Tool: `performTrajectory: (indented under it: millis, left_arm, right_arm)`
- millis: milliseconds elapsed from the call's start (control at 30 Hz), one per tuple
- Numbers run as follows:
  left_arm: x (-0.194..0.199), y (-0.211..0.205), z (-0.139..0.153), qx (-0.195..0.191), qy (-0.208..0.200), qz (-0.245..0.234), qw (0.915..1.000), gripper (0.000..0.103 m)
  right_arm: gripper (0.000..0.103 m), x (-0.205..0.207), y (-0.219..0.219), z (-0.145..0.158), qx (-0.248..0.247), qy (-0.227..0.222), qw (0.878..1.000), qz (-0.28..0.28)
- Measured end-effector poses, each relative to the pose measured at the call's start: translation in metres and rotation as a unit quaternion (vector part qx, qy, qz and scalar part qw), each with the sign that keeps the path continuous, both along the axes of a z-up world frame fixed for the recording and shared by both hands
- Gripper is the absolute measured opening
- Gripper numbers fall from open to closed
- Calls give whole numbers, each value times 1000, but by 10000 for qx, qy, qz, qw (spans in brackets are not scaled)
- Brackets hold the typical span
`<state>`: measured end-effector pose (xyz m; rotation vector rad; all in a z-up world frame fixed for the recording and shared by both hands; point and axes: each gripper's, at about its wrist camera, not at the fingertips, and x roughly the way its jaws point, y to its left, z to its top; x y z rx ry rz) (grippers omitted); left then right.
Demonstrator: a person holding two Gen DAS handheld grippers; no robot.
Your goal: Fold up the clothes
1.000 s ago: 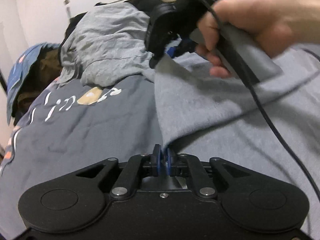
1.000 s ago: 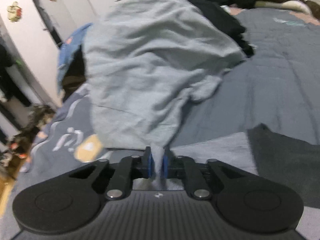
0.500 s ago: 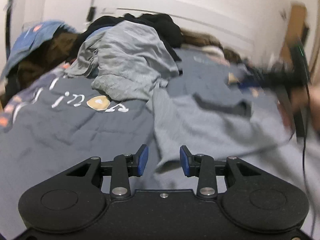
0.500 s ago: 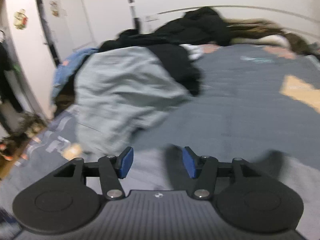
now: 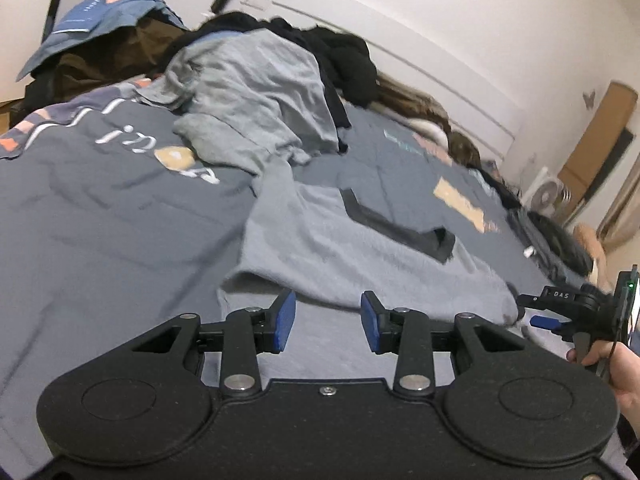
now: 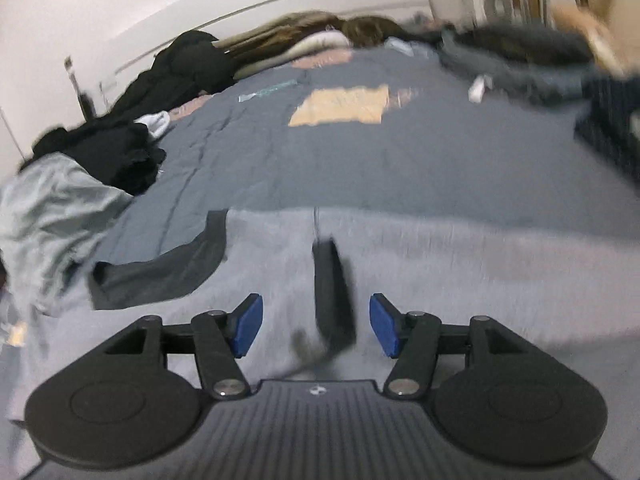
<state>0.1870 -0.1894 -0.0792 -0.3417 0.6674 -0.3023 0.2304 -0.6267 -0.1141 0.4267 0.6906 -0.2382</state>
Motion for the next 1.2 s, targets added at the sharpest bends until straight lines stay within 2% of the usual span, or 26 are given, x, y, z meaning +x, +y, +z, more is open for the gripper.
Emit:
performTrajectory:
  millis: [67,167,267,300,400,467,567,600,700,800,833,933,1033,1100,1133,1200]
  left_arm:
    - [1,-7,-1,53,-4,-110,9999,37]
    - [0,-17,-1,268,-130,-271,9992,41]
    - [1,-21,-3,364,-150,-305,9988,42]
    - [2,-21,-5,354,-115,-307,9988,42]
    - [3,-21,-6,421,-84,-295,9986,42]
    - [3,-19,-4,447,-109,-246,9986,42]
    - [6,-15,-3,420,-59,-159,9990,42]
    - [6,-15,-3,465,-51,-132,9988,42]
    - [7,-13,-1,648,-34,-57,9979,42]
    - [9,-10,0,876,-28,17,9961,42]
    - [9,-8,1,858,-14,51,9963,42]
    - [12,1,4,804,26,154,9966,42]
    - [14,8,7,722,47,226,9971,42]
    - [15,12,9,703,33,259,9972,43]
    - [16,15,10,671,34,295,9973,44]
    - [18,21,12,602,38,366,9975,48]
  right_arm:
    - [59,0,1,-9,-130,106,9999,-42]
    - [62,6,4,-19,-599,93,9981,47]
    - [62,14,2,-26,-433,42,9990,60]
    - [58,12,3,-24,-412,-33,9991,81]
    - [5,6,5,-19,-352,-257,9989,146]
    - [5,1,7,-15,-362,-428,9982,190]
    - [5,-15,15,1,-745,-747,9941,255]
    - [5,-16,17,3,-789,-733,9938,267]
    - [7,-10,17,-3,-782,-258,9962,272]
    - [10,0,23,-7,-1186,255,9921,321]
    - [12,1,25,-5,-1308,309,9904,319]
    - [19,-5,42,18,-1684,-79,9855,206]
    - [27,5,71,42,-1078,-712,9886,773]
    - [35,22,99,54,-161,-938,9842,1490]
    - [45,35,113,55,413,-991,9762,1883]
    - [53,61,147,51,1275,-983,9549,2496]
